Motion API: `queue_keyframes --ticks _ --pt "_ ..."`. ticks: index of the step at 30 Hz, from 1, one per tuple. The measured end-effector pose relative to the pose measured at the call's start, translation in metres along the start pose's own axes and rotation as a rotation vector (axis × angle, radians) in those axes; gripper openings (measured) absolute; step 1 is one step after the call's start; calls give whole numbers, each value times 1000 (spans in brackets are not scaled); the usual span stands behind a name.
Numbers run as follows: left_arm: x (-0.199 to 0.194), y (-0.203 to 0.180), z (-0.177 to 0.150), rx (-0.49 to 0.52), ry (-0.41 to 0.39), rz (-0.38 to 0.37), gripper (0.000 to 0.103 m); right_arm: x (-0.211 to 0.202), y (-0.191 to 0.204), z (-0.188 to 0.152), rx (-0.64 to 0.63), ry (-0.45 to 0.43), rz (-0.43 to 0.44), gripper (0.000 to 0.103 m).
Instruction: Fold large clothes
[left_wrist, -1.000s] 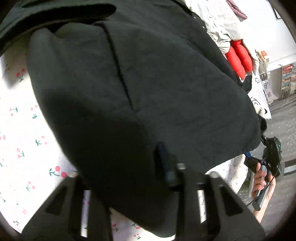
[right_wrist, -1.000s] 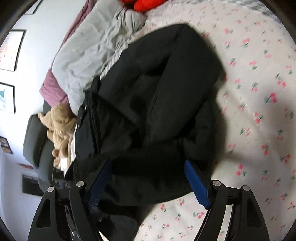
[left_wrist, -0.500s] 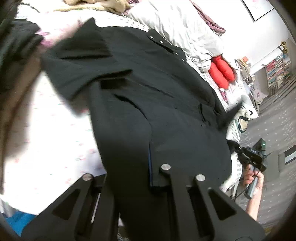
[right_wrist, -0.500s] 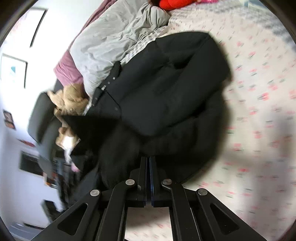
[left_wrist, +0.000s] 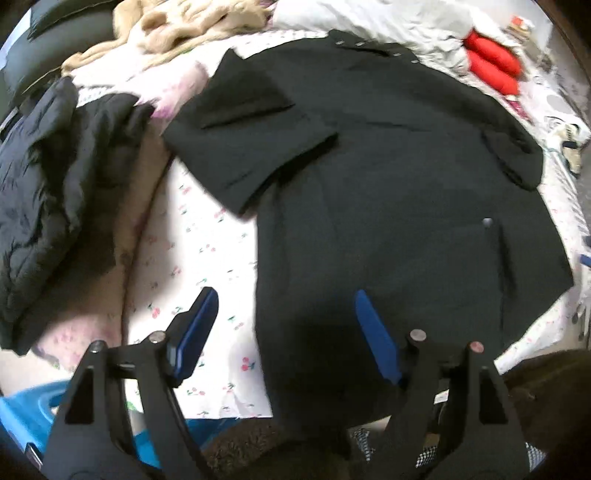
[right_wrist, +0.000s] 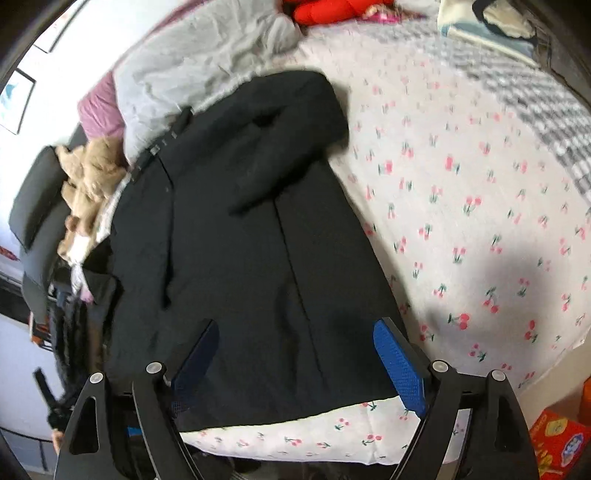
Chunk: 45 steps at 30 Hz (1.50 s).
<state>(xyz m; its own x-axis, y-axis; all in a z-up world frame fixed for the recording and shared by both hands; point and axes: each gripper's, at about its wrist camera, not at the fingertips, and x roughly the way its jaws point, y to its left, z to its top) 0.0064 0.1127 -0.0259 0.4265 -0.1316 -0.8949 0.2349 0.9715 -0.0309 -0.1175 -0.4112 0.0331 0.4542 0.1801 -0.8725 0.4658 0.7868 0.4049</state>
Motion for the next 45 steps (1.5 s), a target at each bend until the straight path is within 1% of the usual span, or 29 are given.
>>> queue_keyframes --ticks 2,4,5,6,8,9,10,11,12,13,15,16,19,21,23,24,26,29,30,33,34,35,36,38,39,40,42,43,45 --pt "7 -4 6 0 20 -19 77 16 -1 5 -2 28 -55 87" --pt "22 -1 0 -21 61 -42 78 34 -4 8 -29 62 -126 87" --pt "38 3 -1 -46 118 -56 78 41 -6 9 -33 80 -161 86" --pt "45 10 -11 -68 158 -66 77 50 -10 11 -39 100 -212 86" --pt "69 17 -18 -98 224 -57 77 63 -18 11 -49 121 -275 83" --pt "78 18 -22 -107 243 -53 77 70 -23 11 -54 134 -280 82" --pt "84 20 -25 -118 256 -60 77 74 -25 10 -52 135 -262 78" --pt "88 22 -26 -134 266 -69 77 75 -26 10 -51 134 -246 67" --pt "89 24 -26 -151 263 -72 77 76 -25 9 -50 141 -225 62" --pt "87 24 -24 -150 258 -66 77 74 -22 10 -58 150 -206 60" --pt "77 18 -15 -120 210 -30 77 66 -14 13 -108 138 -210 60" --pt "72 16 -11 -105 189 -11 77 62 -11 17 -127 123 -200 61" --pt "59 9 10 -71 132 23 77 48 -3 36 -152 93 -202 73" --pt "51 6 36 -65 88 34 78 41 3 52 -163 63 -200 74" --pt "47 6 59 -57 58 39 78 35 12 79 -171 35 -200 76" --pt "47 6 81 -53 38 50 80 33 17 89 -174 24 -205 76" --pt "50 8 111 -50 9 63 81 33 33 119 -189 -5 -212 76" --pt "67 14 170 -46 -27 109 81 37 57 160 -204 -48 -208 76" --pt "74 19 192 -39 -50 132 81 41 67 178 -215 -66 -203 76" --pt "92 26 240 -33 -92 187 81 63 101 212 -250 -107 -201 76" --pt "103 29 259 -31 -101 206 81 79 114 229 -268 -121 -203 76" --pt "106 28 270 -26 -105 219 81 90 120 242 -277 -126 -208 76" --pt "121 32 285 -15 -109 231 81 96 121 255 -284 -126 -216 76" --pt "144 33 306 8 -107 253 81 124 131 283 -297 -127 -241 76" --pt "157 34 320 25 -109 256 81 138 135 296 -302 -126 -243 76" --pt "167 35 328 36 -117 252 81 141 132 303 -304 -125 -238 76" --pt "185 36 344 53 -133 220 81 160 137 321 -315 -125 -214 76" --pt "196 37 354 56 -136 188 81 169 140 329 -325 -125 -195 76" --pt "211 38 363 51 -146 119 81 180 141 345 -339 -121 -159 76"
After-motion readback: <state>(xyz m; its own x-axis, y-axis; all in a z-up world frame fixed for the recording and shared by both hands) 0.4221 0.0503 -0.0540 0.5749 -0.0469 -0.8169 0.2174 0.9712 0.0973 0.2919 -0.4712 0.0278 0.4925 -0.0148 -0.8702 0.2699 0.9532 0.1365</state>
